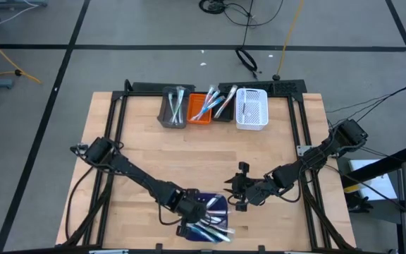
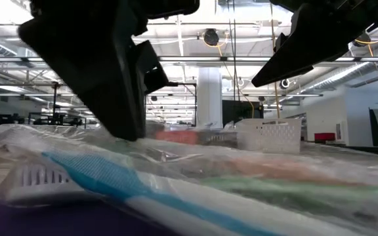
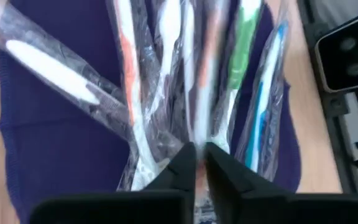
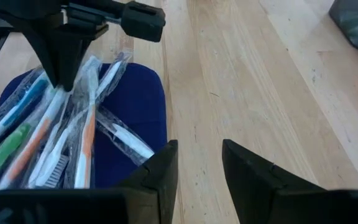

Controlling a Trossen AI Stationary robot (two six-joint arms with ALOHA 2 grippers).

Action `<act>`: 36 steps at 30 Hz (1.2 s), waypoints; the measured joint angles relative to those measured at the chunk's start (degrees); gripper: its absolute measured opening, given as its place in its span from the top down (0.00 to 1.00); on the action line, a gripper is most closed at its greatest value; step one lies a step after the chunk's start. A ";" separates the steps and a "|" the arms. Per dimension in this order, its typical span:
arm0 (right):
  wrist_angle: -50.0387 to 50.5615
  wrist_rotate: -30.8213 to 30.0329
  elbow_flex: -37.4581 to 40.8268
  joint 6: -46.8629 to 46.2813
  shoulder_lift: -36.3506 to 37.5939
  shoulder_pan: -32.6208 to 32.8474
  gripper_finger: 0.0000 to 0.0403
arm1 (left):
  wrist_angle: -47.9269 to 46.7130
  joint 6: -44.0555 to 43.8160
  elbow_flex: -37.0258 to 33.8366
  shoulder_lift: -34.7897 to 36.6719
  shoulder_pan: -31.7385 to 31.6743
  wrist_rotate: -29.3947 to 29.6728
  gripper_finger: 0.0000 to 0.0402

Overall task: Pick & Place Toothbrushes
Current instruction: Put the orange toothbrush into the black bin

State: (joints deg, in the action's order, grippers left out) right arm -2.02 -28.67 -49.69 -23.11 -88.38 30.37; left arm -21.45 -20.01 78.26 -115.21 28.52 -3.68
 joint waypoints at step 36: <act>-6.79 0.42 0.00 6.78 0.00 0.00 0.71 | -16.95 -13.16 0.07 12.21 6.76 33.11 1.00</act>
State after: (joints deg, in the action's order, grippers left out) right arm -8.81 -28.24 -49.69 -16.34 -88.38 30.37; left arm -38.39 -33.17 78.32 -103.00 35.28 29.42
